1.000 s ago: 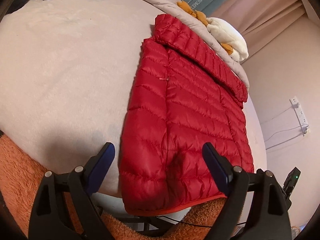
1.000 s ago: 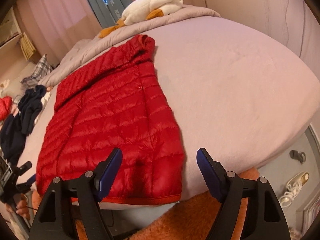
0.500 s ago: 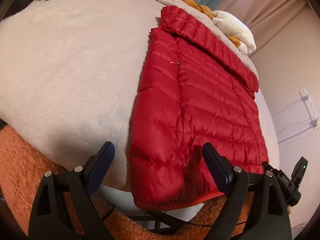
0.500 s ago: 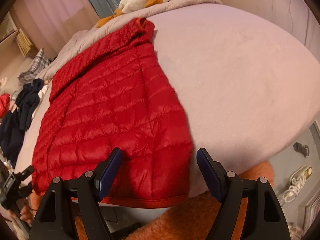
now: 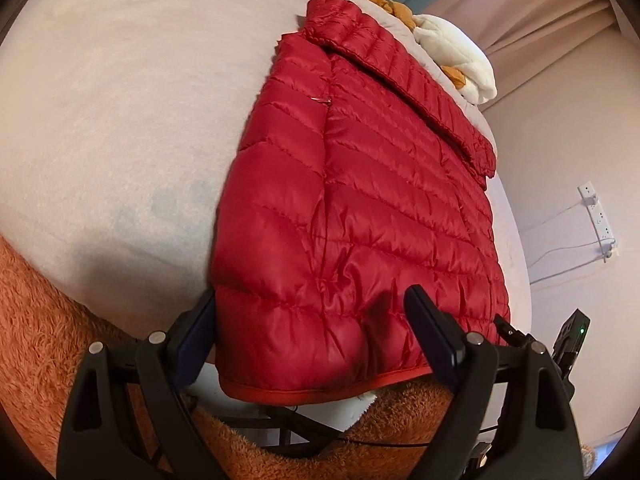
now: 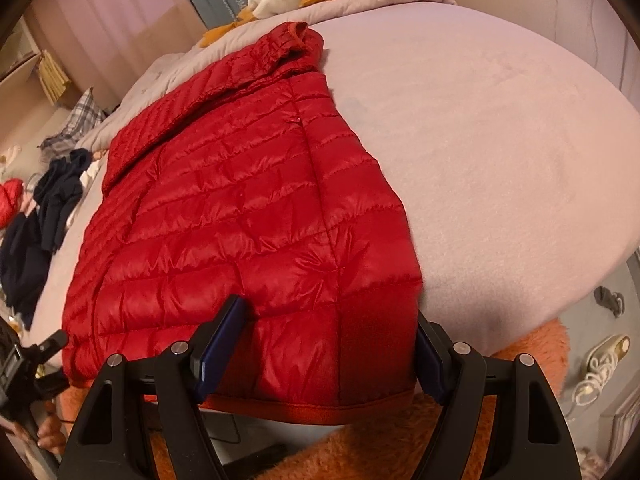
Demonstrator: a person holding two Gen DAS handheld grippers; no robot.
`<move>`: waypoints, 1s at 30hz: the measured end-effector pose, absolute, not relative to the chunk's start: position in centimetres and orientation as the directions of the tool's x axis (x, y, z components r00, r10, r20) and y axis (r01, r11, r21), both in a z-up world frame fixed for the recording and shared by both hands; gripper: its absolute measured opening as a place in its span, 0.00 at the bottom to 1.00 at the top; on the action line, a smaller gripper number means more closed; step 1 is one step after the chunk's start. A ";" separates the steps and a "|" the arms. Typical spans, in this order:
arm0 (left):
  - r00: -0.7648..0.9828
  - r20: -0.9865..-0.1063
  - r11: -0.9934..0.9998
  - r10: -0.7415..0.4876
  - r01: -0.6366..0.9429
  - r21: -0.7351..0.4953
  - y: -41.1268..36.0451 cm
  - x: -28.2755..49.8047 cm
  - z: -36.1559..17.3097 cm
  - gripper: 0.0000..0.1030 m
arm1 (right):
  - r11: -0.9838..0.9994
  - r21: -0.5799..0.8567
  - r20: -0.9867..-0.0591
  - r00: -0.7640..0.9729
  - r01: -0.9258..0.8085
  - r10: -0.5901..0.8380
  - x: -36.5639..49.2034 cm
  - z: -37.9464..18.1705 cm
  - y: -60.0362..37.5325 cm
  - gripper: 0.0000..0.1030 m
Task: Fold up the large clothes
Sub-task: 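Grasp the folded edge of the jacket with both tools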
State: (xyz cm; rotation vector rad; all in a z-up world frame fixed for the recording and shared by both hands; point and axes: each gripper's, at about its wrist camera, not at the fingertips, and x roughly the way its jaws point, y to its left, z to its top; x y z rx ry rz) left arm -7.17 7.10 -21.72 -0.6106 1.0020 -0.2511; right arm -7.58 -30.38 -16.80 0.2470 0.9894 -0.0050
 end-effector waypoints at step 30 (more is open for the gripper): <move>0.554 -0.705 0.837 -0.443 -0.027 -0.547 4.9 -6.9 -21.9 0.51 | 0.981 0.180 -0.818 0.566 0.075 0.107 -7.2 -16.8 -28.5 0.45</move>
